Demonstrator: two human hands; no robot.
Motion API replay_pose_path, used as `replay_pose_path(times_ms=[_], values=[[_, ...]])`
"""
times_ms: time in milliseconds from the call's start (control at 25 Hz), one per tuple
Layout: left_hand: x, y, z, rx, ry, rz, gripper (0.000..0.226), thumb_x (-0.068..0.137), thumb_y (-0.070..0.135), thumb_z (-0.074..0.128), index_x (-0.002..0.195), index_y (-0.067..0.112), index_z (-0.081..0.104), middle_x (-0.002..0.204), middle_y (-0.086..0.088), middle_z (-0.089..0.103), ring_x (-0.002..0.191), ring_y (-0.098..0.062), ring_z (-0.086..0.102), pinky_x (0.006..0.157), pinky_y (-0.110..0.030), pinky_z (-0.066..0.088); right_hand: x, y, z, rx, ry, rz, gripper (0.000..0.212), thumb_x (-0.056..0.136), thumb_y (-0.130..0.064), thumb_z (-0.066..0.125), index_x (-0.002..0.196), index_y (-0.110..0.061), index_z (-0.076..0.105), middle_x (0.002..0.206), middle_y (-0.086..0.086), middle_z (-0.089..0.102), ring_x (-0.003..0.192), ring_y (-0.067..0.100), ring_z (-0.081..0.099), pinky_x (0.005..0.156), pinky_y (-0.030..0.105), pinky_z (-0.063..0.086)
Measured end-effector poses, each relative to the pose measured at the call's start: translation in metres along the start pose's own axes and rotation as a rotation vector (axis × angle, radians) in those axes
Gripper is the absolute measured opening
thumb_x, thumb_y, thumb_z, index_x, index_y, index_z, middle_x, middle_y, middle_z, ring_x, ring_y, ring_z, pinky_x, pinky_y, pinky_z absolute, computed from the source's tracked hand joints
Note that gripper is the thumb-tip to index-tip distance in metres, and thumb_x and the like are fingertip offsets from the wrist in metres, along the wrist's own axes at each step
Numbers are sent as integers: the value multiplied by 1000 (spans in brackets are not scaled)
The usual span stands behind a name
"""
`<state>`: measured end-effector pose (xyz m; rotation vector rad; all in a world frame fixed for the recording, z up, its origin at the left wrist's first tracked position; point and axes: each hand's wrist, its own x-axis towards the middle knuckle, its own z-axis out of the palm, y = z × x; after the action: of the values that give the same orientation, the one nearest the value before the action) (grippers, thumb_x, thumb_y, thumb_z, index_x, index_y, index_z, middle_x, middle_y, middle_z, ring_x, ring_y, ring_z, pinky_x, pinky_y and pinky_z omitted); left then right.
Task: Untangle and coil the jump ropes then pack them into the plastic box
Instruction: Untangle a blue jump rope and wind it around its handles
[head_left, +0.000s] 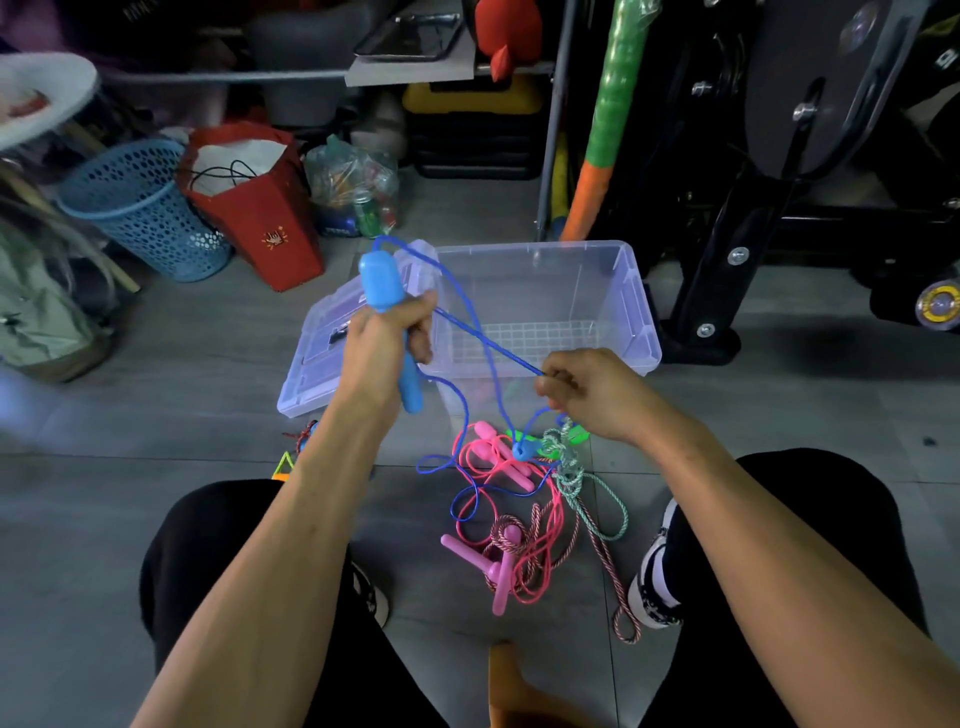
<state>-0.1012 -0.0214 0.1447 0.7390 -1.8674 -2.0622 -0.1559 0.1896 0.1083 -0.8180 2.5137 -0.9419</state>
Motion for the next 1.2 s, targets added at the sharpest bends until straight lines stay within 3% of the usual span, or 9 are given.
replay_pose_path(times_ms=[80, 200, 320, 560, 760, 880, 1040, 1120, 1200], values=[[10, -7, -6, 191, 28, -73, 21, 84, 15, 62, 64, 10, 58, 49, 2, 53, 48, -15, 45, 58, -28, 38, -1, 2, 1, -59, -53, 40, 20, 95, -15, 52, 78, -13, 62, 73, 3, 68, 75, 23, 65, 70, 33, 51], [6, -27, 2, 702, -269, -109, 40, 83, 43, 64, 86, 3, 68, 68, 0, 56, 64, -16, 46, 67, -29, 38, -1, -8, 0, -13, -63, -10, 21, 95, -19, 54, 77, -13, 63, 73, 1, 71, 68, 13, 65, 63, 26, 47], [-11, -28, 19, 688, -549, -33, 44, 89, 43, 62, 76, 1, 67, 67, 0, 61, 66, -13, 52, 72, -28, 41, -1, -15, -1, 9, -16, -65, 19, 95, -20, 56, 81, -13, 66, 70, 0, 69, 63, 10, 61, 62, 22, 44], [-11, -10, 16, 38, -283, 95, 40, 91, 14, 61, 54, 16, 46, 49, 1, 40, 53, -19, 42, 68, -35, 46, 0, -5, 0, 49, 87, -99, 19, 94, -21, 58, 79, -12, 66, 71, 0, 68, 70, 18, 60, 72, 27, 45], [-5, -8, 15, -226, -156, -54, 37, 89, 10, 54, 55, 15, 42, 47, 0, 34, 48, -17, 40, 62, -31, 46, -4, 5, 0, -209, -17, 12, 11, 91, -22, 60, 91, -15, 68, 86, 0, 58, 86, 21, 56, 65, 24, 36], [4, -5, 5, -204, -82, -115, 33, 93, 10, 54, 62, 12, 44, 49, -1, 38, 50, -18, 41, 59, -30, 47, -4, 4, -2, -178, 30, 41, 17, 86, -20, 66, 103, -16, 66, 98, 1, 56, 94, 18, 53, 68, 20, 28], [4, -18, 6, 31, -75, -216, 28, 91, 15, 60, 64, 11, 53, 54, -3, 52, 50, -19, 48, 60, -31, 47, -5, 3, -9, -36, 59, 64, 12, 90, -24, 66, 85, -14, 71, 83, -3, 64, 76, 15, 56, 61, 11, 33], [3, -18, 7, 76, -94, -179, 29, 92, 17, 60, 65, 11, 55, 55, -3, 55, 49, -18, 52, 60, -29, 50, -5, 1, -10, -100, 95, 52, 17, 93, -23, 62, 86, -11, 72, 83, -2, 64, 83, 16, 54, 67, 18, 34], [4, -19, 6, 258, -87, -107, 29, 93, 20, 60, 65, 11, 57, 56, -2, 59, 48, -14, 54, 58, -25, 48, -5, -5, -13, 116, 209, 60, 18, 95, -20, 59, 87, -9, 70, 84, -1, 66, 81, 9, 56, 75, 21, 41]])
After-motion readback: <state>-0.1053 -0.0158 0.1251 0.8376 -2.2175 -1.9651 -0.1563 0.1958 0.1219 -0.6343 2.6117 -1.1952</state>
